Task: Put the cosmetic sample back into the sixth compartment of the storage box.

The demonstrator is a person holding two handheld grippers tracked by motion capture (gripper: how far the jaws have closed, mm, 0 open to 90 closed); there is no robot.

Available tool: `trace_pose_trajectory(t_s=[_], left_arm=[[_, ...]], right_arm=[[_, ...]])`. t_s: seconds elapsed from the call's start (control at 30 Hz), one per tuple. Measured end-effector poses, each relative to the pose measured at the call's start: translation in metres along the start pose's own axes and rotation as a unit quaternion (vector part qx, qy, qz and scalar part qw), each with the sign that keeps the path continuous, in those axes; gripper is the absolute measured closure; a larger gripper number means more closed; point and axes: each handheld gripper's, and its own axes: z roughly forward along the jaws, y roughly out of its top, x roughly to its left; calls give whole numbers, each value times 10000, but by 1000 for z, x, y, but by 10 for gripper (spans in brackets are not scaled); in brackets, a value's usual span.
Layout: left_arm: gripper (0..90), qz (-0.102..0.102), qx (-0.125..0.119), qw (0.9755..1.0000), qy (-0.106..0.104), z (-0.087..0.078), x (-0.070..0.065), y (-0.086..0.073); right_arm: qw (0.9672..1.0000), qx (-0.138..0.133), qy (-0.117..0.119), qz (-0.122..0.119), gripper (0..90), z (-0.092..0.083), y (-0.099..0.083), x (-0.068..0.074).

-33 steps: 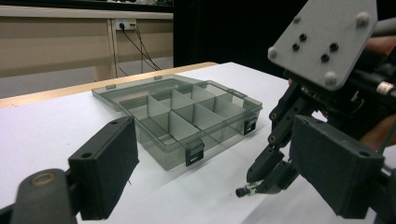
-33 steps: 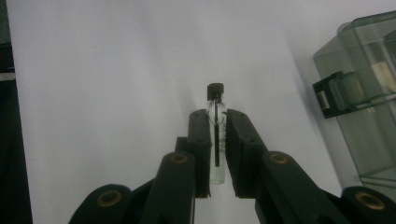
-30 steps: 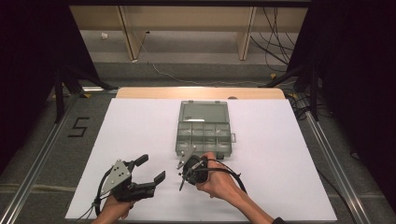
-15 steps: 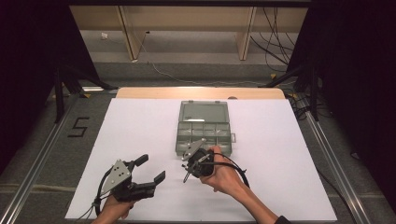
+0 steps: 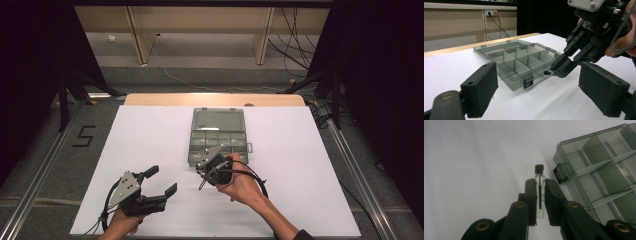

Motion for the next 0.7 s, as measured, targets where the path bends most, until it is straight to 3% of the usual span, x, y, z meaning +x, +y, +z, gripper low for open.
trace_pose_trajectory(t_s=[0.5,0.7], left_arm=[[150,-22,-35,10000,-20,1,0,0],[150,-27,-39,10000,-35,1,0,-1]], right_arm=[[9994,-160,-136,270,810,1,-2,-14],[9985,-274,-289,381,810,-1,-2,-21]])
